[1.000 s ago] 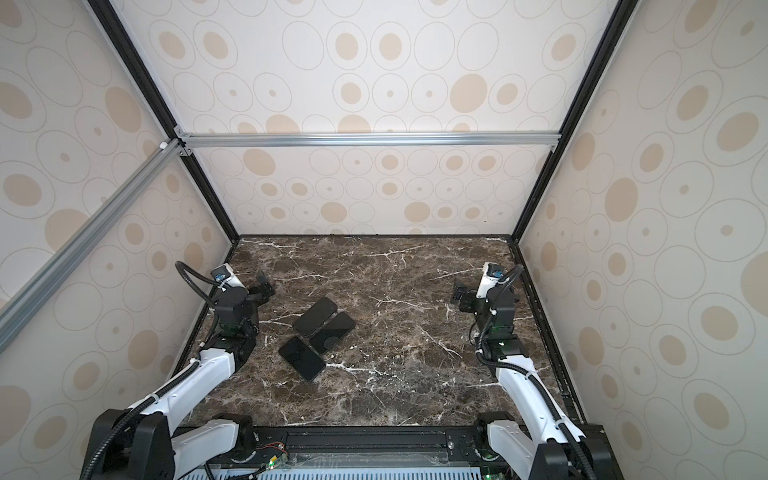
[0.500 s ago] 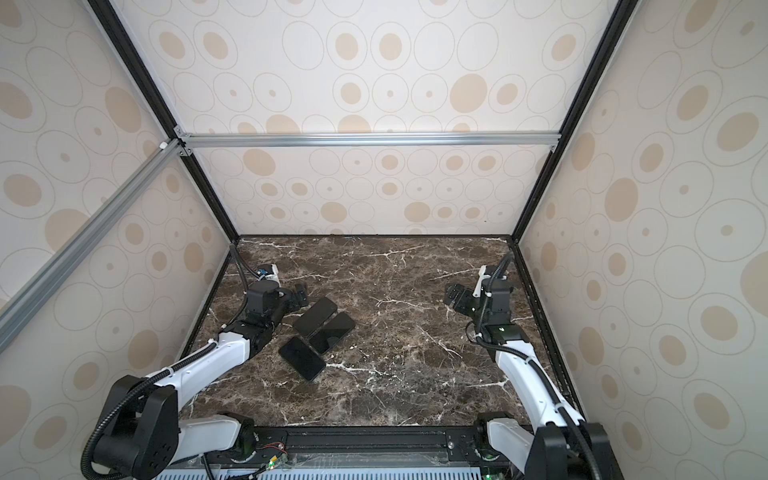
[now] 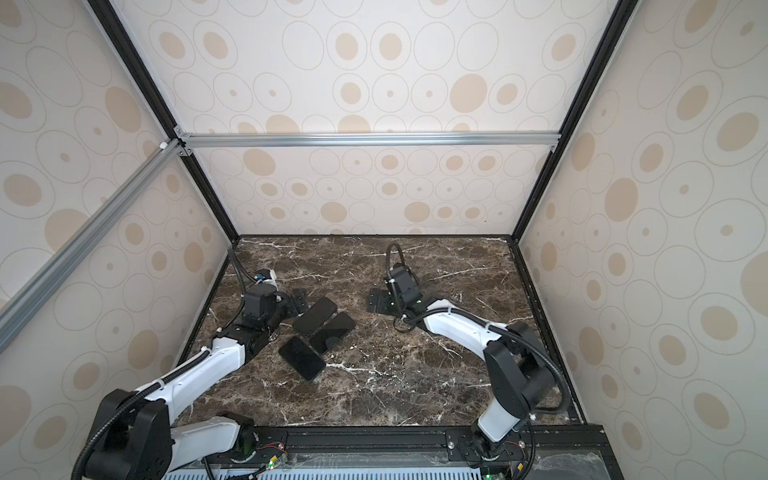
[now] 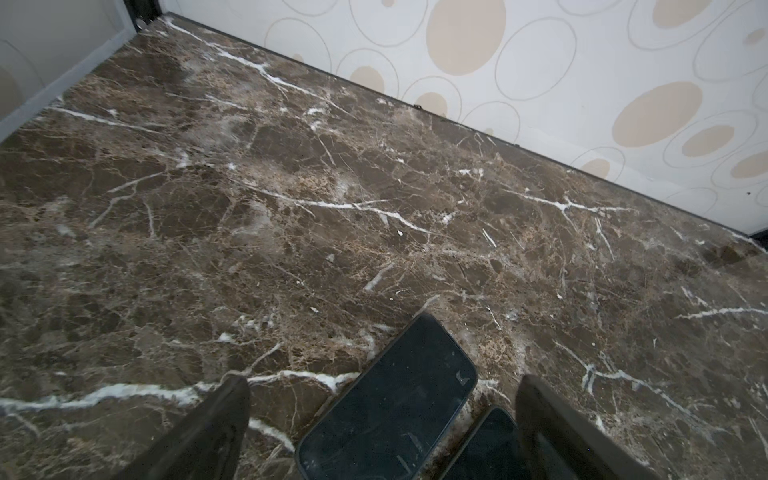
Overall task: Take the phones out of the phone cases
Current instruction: 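Reach the right gripper across toward the black phones while the left arm rises, then lower the right gripper over the farthest black phone and close on it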
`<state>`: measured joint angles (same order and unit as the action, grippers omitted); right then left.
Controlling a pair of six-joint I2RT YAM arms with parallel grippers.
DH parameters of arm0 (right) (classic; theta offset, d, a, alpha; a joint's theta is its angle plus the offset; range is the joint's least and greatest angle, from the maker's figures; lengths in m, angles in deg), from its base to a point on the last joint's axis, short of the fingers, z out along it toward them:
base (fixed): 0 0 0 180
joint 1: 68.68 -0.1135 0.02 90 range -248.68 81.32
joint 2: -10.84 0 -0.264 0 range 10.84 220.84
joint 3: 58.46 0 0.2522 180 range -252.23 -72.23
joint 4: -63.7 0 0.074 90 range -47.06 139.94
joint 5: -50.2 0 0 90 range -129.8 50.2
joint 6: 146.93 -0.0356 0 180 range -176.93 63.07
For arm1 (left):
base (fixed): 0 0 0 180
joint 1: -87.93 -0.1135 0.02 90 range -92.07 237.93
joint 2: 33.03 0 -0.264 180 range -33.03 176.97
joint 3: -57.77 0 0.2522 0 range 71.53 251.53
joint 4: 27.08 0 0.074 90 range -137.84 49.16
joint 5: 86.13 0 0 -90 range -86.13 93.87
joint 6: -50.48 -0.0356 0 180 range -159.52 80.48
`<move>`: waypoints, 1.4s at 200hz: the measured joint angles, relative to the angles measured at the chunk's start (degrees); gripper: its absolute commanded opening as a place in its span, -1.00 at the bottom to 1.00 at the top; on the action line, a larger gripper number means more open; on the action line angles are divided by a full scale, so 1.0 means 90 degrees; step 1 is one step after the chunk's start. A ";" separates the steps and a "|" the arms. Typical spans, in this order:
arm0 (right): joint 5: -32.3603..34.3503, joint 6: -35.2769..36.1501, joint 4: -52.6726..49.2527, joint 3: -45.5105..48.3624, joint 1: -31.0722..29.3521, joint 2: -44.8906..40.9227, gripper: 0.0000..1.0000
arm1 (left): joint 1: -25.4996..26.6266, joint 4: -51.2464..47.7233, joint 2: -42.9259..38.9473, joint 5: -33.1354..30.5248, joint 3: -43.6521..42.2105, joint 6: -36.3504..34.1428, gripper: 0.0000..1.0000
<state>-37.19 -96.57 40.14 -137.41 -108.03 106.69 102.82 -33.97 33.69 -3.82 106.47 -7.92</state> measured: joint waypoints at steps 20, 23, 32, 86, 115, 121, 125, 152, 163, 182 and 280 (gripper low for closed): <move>0.0447 -0.0199 -0.0483 -0.0782 -0.0520 0.0663 1.00 | -0.0124 -0.0017 -0.0342 -0.0041 -0.0141 0.0039 0.98; 0.0529 -0.0223 -0.0578 -0.0928 -0.0593 0.0775 0.99 | -0.0148 -0.0019 -0.0367 -0.0032 -0.0151 0.0046 0.98; 0.0767 -0.0355 -0.0933 -0.1413 -0.0799 0.1112 0.99 | -0.0233 -0.0024 -0.0391 -0.0002 -0.0163 0.0061 0.98; 0.1443 -0.1166 -0.2560 -0.3723 -0.1515 0.2875 0.97 | -0.0639 -0.0058 -0.0563 0.0270 -0.0498 0.0182 0.98; 0.1744 -0.1234 -0.3497 -0.4969 -0.1549 0.3781 1.00 | -0.0777 -0.0056 -0.1081 0.0372 -0.0738 0.0236 0.98; 0.1807 -0.1236 -0.3682 -0.5251 -0.1549 0.3959 1.00 | -0.0799 -0.0046 -0.1163 0.0381 -0.0741 0.0238 0.98; 0.1851 -0.1239 -0.3793 -0.5418 -0.1549 0.4063 0.99 | -0.0814 -0.0027 -0.1207 0.0384 -0.0741 0.0240 0.98; 0.2013 -0.1251 -0.4418 -0.6246 -0.1562 0.4585 0.99 | -0.0869 -0.0007 -0.1341 0.0381 -0.0741 0.0250 0.98; 0.2057 -0.1256 -0.4626 -0.6506 -0.1566 0.4753 0.99 | -0.0882 -0.0007 -0.1355 0.0381 -0.0746 0.0253 0.98; 0.2110 -0.1253 -0.4920 -0.6880 -0.1581 0.4988 0.99 | -0.0896 -0.0015 -0.1382 0.0374 -0.0748 0.0257 0.98; 0.2072 -0.1127 -0.5489 -0.7713 -0.1632 0.5588 0.99 | -0.0937 -0.0017 -0.1401 0.0376 -0.0750 0.0267 0.98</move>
<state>-18.54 -106.71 -9.26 -206.83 -122.72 156.98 94.38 -34.12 21.08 -0.43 99.71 -5.52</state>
